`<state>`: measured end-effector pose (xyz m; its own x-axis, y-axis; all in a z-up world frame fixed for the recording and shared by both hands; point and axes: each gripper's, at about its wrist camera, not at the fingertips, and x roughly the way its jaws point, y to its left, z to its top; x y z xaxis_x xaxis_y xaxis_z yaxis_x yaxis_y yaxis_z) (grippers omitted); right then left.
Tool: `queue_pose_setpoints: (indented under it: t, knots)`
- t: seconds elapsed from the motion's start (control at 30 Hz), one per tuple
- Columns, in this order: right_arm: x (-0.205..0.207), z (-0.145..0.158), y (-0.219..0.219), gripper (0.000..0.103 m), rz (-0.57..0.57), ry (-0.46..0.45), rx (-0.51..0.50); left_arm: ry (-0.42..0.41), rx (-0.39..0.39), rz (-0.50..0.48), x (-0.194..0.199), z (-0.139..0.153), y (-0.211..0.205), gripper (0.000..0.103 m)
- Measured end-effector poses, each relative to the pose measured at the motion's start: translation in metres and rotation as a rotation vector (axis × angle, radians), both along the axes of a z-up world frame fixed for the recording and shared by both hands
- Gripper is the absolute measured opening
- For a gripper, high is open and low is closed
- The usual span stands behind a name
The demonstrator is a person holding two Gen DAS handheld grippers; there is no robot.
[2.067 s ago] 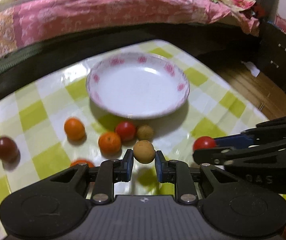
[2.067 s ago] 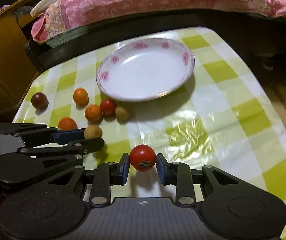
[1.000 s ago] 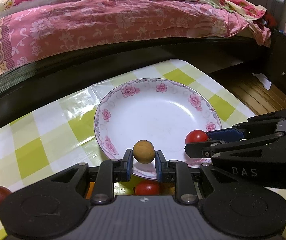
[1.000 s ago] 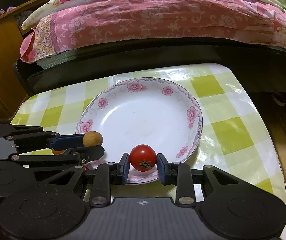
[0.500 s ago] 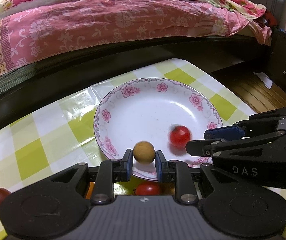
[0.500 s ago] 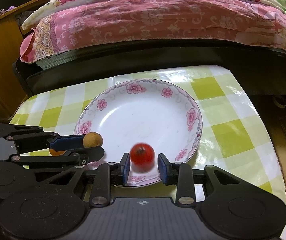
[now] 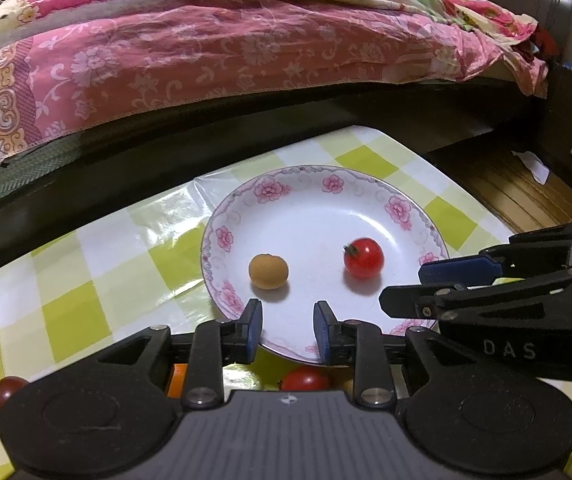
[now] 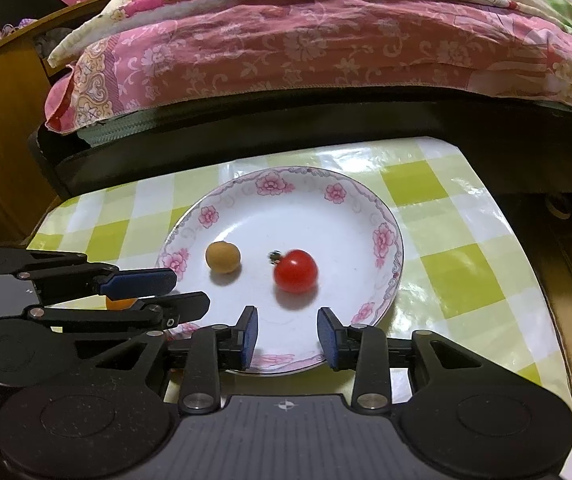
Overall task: Organize fruits
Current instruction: 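Withdraw both grippers from the plate toward the remaining fruits, then grasp an orange tangerine with the left gripper while the right gripper grasps a tan round fruit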
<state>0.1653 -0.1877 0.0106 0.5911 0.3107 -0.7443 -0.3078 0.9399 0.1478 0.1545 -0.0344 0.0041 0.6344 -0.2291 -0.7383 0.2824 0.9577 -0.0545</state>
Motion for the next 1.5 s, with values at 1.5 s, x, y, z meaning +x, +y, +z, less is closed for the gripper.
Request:
queue_pose_setpoints:
  t: [1.5]
  knots:
    - [-0.050,-0.009,0.028,0.037,0.176,0.067,0.006,0.066,0.071,0.001,-0.081,-0.012,0.048,0.044]
